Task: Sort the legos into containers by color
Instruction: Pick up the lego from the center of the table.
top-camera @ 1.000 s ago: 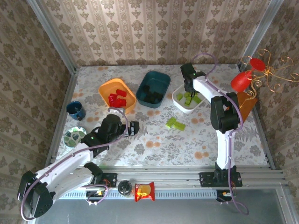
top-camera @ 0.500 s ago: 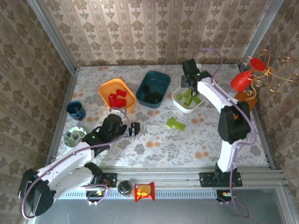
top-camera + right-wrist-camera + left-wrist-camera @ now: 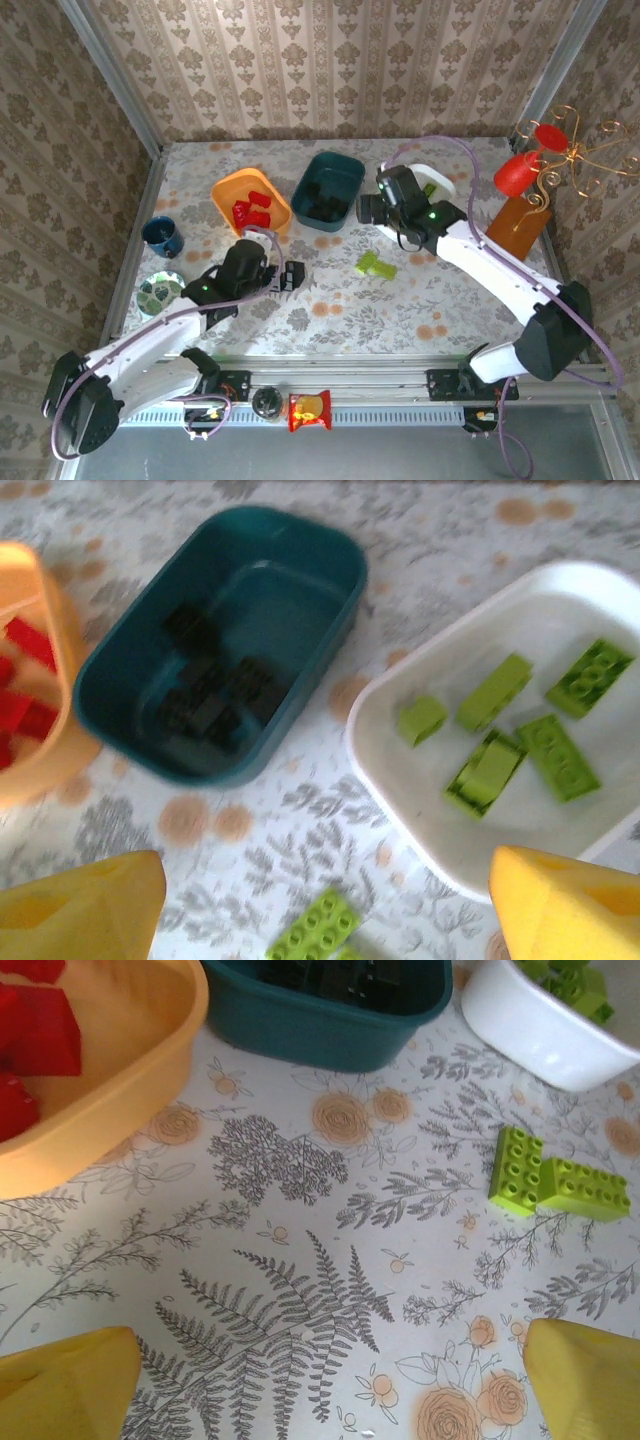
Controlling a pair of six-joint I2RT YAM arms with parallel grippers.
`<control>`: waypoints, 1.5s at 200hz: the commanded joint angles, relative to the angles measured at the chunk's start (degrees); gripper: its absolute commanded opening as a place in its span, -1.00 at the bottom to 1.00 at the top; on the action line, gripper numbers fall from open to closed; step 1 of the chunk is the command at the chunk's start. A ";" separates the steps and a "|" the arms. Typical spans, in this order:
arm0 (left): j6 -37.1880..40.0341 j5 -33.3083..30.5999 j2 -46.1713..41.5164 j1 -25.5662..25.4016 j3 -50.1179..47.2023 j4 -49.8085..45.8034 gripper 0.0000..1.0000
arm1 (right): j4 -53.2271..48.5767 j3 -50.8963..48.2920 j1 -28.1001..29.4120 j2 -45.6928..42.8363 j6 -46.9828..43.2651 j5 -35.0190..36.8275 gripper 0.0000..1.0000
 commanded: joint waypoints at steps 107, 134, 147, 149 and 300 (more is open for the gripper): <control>3.93 10.44 26.26 -4.93 14.37 2.95 0.80 | 4.07 -19.62 -2.54 2.51 3.34 -14.69 0.72; 3.25 10.26 25.80 -5.12 13.68 2.89 0.90 | 8.34 -18.12 -3.97 8.39 2.80 -17.63 0.73; 3.15 9.93 25.19 -5.28 13.31 2.54 0.92 | 9.13 -16.83 -4.37 11.60 2.65 -17.75 0.72; 3.16 9.87 25.10 -5.26 13.21 2.46 0.93 | 9.21 -16.65 -4.43 12.03 2.66 -17.68 0.72; 2.71 8.72 22.17 -5.02 9.70 3.16 0.93 | 4.91 -22.19 3.52 12.49 4.38 -13.23 0.48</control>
